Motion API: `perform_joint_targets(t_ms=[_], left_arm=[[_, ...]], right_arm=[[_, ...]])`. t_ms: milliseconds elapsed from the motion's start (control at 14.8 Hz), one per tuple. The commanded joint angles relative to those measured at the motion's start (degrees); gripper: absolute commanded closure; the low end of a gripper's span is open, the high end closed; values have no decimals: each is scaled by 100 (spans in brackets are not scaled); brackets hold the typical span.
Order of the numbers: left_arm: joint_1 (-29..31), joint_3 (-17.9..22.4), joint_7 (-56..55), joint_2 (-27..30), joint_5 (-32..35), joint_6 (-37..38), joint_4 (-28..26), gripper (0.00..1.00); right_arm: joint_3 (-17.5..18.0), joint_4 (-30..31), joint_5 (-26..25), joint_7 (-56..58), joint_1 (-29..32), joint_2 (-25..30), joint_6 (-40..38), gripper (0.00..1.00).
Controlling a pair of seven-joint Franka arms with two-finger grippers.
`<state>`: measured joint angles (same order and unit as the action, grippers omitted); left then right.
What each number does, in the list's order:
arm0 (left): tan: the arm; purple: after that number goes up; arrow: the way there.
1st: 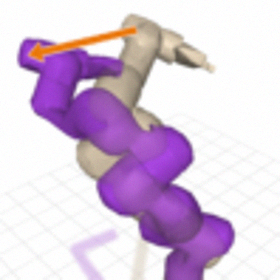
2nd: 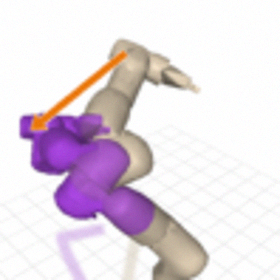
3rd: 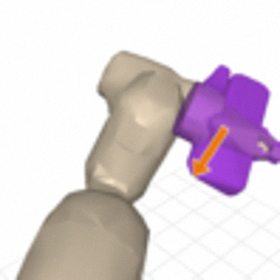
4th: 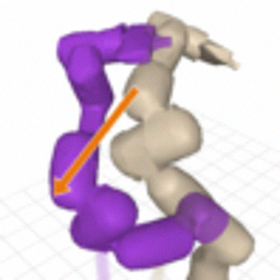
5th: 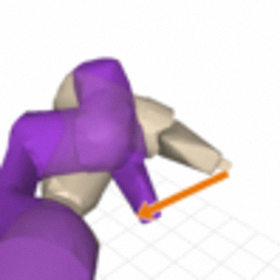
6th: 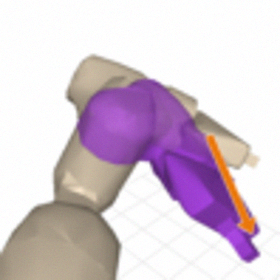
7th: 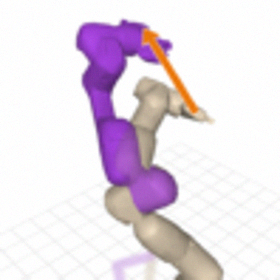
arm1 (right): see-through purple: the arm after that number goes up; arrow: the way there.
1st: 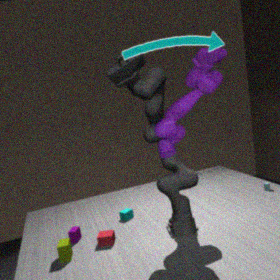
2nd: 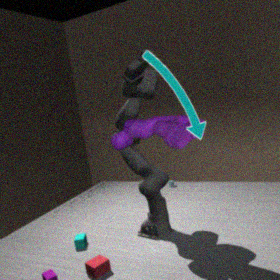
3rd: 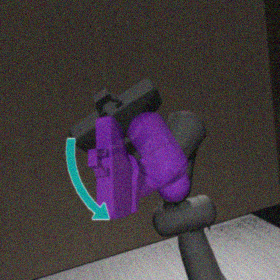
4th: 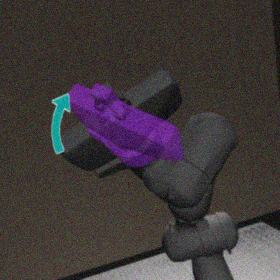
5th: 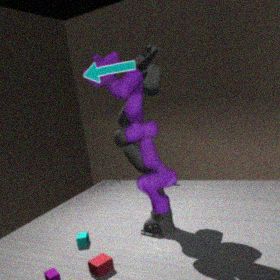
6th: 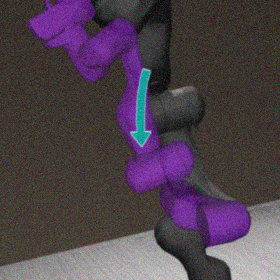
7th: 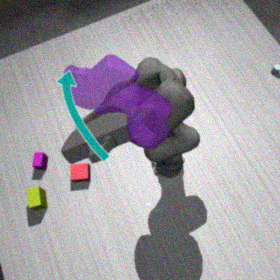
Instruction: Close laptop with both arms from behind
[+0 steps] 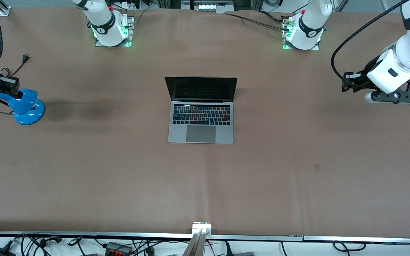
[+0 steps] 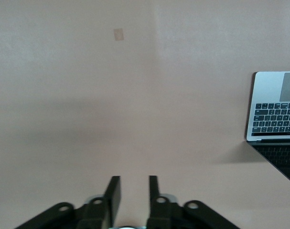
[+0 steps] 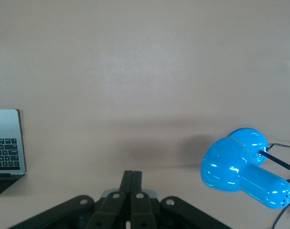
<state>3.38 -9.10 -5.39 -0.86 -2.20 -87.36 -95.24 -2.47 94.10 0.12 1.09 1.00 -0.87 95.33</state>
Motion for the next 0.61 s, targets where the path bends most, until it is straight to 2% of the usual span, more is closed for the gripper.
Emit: perform_joint_targets(t_ms=[0, 269, 404, 539], left_arm=[[5, -30, 29, 77, -26, 140, 41, 100], [-82, -91, 47, 7, -306, 220, 23, 100], [-100, -371, -50, -28, -606, 159, -169, 100], [-100, -574, -120, -55, -982, -270, -520, 100]], right_arm=[[28, 64, -47, 67, -21, 78, -137, 100], [28, 82, -12, 58, -21, 61, -172, 100], [45, 91, 23, 66, -117, -1, -312, 100], [54, 117, 41, 58, -214, -62, -392, 100]])
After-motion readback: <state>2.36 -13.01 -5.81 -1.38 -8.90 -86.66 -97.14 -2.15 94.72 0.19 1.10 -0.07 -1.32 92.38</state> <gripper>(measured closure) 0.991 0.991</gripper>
